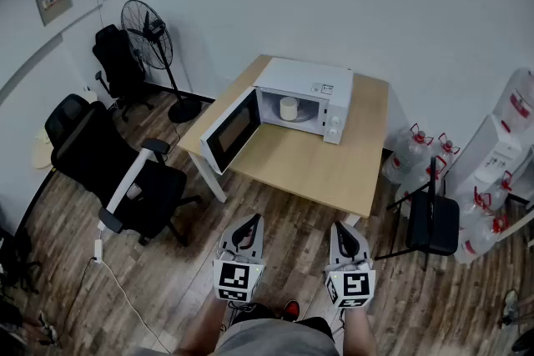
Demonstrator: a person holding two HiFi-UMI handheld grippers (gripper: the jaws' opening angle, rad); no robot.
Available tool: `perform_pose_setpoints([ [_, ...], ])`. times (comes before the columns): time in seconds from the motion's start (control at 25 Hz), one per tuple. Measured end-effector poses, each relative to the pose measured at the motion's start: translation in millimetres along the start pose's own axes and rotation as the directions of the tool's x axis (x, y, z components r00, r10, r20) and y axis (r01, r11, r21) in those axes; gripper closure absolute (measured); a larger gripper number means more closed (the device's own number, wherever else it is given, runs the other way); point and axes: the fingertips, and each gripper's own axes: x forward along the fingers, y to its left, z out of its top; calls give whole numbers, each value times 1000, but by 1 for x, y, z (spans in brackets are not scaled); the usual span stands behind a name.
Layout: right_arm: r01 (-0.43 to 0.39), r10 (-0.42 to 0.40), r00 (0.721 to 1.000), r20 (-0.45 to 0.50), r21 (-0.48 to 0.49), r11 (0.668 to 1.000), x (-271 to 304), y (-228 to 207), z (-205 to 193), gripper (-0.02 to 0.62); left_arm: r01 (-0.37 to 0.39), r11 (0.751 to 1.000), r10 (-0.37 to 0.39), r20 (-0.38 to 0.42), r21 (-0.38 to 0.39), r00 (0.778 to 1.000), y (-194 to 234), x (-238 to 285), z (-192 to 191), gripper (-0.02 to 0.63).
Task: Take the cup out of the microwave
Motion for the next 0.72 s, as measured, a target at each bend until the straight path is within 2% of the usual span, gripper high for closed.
perform_pose_setpoints([
  [0.44,-11,11,1000,7,28,1000,2,2,1,577,-19,1000,20,10,-5,1000,5,-3,1,583],
  [0.72,-8,8,1000,9,36,999,31,-4,0,577,-22,1000,23,9,-7,1000,22,22,-1,583],
])
